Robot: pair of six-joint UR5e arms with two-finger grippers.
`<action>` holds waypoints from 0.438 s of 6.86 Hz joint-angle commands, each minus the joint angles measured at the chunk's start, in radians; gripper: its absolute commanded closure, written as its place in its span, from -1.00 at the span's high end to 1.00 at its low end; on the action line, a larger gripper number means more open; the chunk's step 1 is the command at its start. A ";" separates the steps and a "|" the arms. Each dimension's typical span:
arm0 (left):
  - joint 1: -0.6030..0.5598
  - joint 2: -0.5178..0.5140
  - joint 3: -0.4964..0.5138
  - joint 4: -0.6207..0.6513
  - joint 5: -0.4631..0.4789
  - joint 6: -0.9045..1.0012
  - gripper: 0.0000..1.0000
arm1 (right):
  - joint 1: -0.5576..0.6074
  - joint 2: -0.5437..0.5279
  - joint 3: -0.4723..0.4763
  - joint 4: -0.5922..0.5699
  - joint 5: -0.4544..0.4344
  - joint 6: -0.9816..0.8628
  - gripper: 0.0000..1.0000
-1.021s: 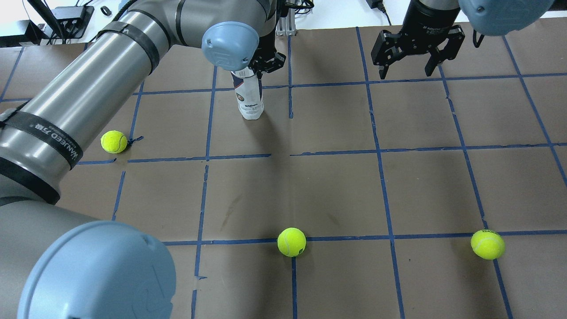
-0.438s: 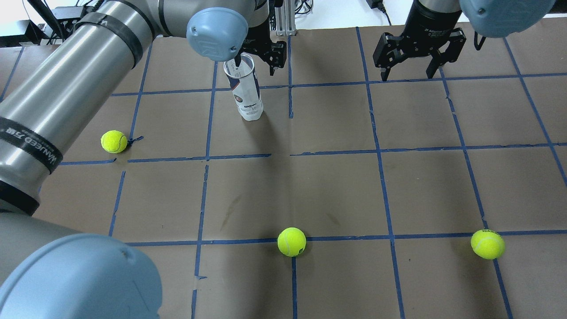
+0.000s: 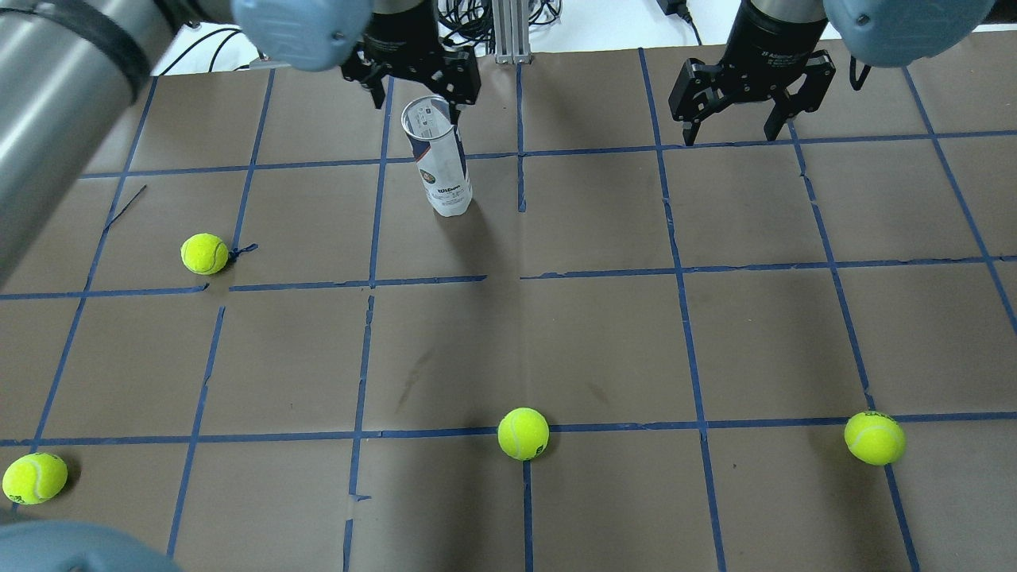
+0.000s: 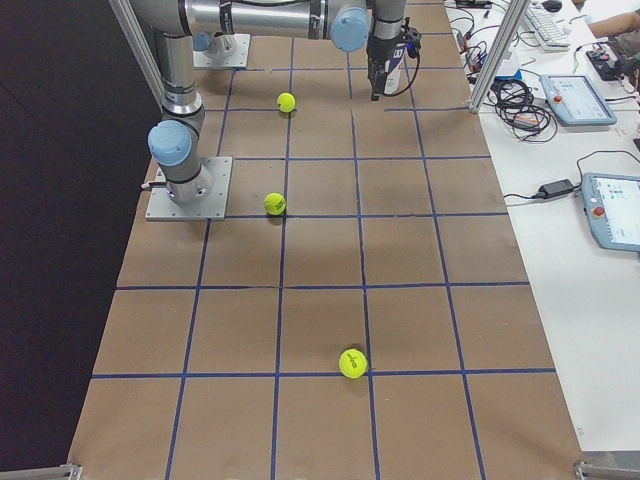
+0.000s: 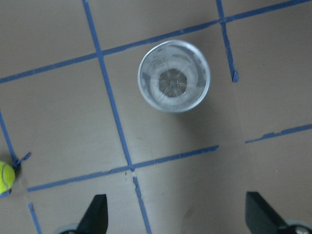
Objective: Lift up tennis ball bucket
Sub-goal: 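Open the left gripper and raise it away from the standing can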
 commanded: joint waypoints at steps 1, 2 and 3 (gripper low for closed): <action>0.101 0.194 -0.097 -0.079 -0.025 0.030 1.00 | 0.000 0.000 0.000 0.000 0.001 -0.001 1.00; 0.111 0.237 -0.128 -0.082 -0.030 0.022 1.00 | 0.000 0.000 0.000 0.001 0.001 0.001 1.00; 0.127 0.230 -0.166 -0.076 -0.032 0.003 1.00 | 0.001 0.001 0.000 0.001 0.000 -0.001 1.00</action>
